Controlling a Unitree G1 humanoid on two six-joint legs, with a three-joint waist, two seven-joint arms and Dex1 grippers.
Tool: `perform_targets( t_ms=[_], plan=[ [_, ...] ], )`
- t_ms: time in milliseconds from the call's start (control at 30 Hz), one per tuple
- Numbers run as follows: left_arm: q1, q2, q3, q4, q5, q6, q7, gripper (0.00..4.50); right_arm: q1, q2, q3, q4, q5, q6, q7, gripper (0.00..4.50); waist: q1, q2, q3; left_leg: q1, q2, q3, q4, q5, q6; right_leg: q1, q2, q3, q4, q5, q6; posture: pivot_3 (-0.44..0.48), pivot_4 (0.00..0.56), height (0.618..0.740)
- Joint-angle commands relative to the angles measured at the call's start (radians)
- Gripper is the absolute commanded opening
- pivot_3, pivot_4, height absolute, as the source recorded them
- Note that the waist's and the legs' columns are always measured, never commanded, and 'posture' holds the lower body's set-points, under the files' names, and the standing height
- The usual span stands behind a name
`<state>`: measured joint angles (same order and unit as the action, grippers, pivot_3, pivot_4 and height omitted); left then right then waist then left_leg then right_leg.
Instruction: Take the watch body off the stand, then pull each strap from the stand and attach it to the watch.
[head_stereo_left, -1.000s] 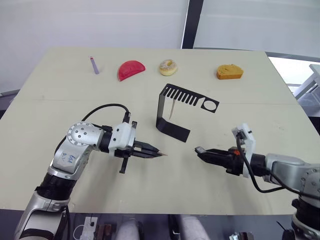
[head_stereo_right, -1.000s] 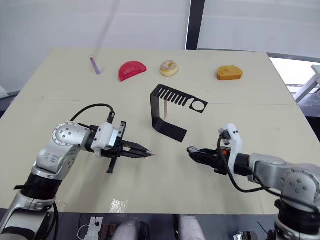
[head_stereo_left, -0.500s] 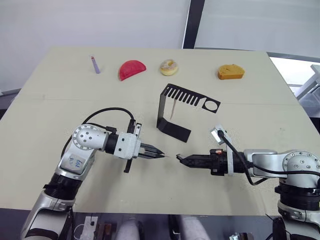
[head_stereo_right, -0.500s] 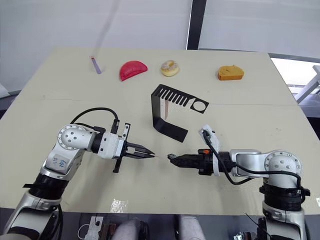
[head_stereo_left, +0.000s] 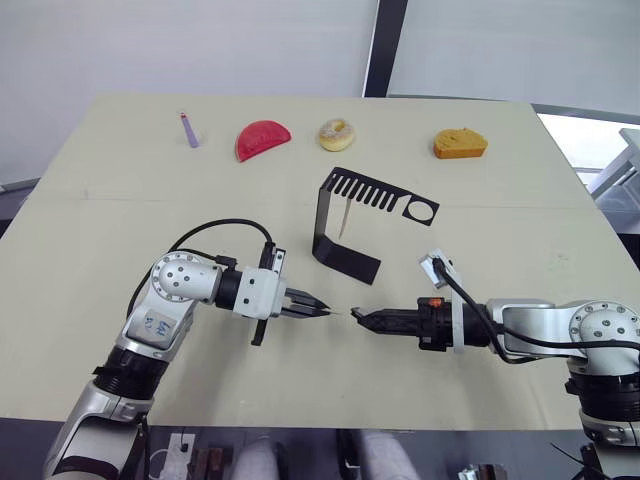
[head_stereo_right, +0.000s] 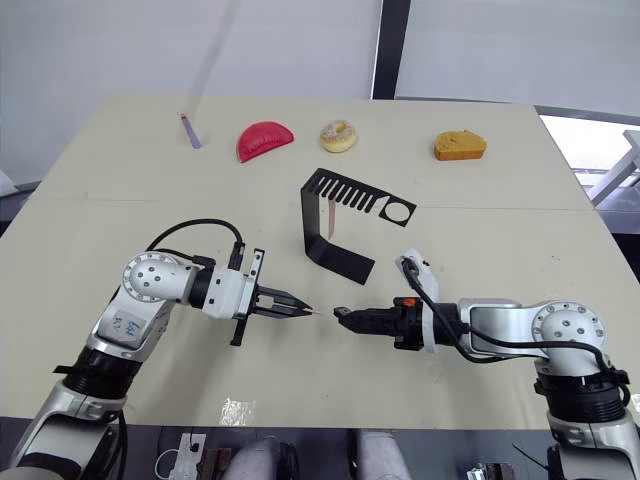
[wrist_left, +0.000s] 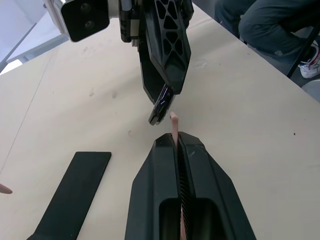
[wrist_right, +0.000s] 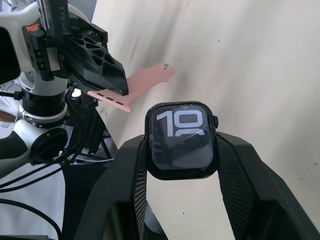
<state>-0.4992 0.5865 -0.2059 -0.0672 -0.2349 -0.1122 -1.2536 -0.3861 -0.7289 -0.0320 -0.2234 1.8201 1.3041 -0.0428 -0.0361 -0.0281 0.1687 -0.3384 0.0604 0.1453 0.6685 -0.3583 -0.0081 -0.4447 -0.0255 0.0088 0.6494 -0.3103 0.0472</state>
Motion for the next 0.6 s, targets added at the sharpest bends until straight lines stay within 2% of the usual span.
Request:
perform_targets(
  t_ms=[33, 600],
  plan=[
    [-0.016, -0.01, -0.001, -0.015, 0.003, -0.015, 0.017, 0.0, -0.004, -0.033, 0.016, -0.033, 0.054, -0.042, -0.007, 1.49, 0.0, 0.0, 0.0, 0.0, 0.0, 0.0, 0.0, 0.0, 0.0, 0.0, 0.0, 0.0, 0.0, 0.0, 0.0, 0.0, 0.15, 0.737],
    [-0.026, -0.033, -0.009, -0.015, 0.003, 0.006, 0.029, 0.0, -0.001, -0.101, 0.076, -0.054, 0.084, -0.122, 0.001, 1.49, 0.003, 0.0, 0.0, -0.001, 0.001, 0.0, 0.0, 0.0, 0.0, 0.0, 0.0, 0.0, -0.001, 0.0, 0.0, 0.0, 0.15, 0.737]
  ],
)
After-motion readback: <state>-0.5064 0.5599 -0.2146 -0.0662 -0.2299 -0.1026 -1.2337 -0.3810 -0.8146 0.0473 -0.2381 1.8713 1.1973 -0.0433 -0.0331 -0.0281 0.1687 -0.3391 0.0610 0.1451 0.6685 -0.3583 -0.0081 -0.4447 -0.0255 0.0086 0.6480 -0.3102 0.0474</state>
